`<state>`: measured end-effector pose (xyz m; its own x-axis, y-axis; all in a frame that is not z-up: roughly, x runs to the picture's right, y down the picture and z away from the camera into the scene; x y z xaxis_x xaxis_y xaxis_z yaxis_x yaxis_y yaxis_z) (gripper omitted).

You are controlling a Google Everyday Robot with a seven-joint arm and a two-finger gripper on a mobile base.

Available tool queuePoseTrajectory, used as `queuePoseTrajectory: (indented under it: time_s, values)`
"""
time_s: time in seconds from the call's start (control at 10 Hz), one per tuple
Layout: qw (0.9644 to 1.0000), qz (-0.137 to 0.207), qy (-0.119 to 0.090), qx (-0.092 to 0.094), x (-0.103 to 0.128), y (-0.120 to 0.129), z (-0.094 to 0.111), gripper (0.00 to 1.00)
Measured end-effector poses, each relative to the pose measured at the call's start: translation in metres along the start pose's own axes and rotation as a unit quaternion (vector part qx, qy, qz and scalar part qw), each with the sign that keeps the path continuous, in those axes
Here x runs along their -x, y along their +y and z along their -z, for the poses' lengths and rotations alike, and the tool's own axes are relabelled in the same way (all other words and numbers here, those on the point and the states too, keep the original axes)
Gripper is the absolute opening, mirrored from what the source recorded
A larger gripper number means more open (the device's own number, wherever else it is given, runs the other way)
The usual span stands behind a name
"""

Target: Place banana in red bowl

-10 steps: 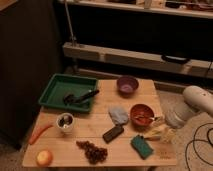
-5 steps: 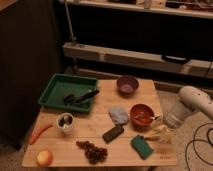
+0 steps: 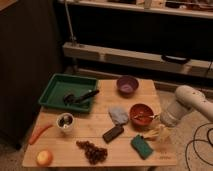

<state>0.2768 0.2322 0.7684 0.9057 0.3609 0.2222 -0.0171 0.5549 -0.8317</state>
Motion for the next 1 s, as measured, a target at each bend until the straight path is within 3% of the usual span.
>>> queuePoseTrajectory:
  time_s: [0.4, 0.5, 1.0]
  values:
    - [0.9999, 0.004, 0.0, 0.012, -0.001, -0.003, -0.011, 0.63]
    - [0.9998, 0.006, 0.002, 0.017, -0.001, -0.003, -0.016, 0.58]
    - [0.9995, 0.015, 0.012, 0.026, 0.002, 0.001, -0.022, 0.11]
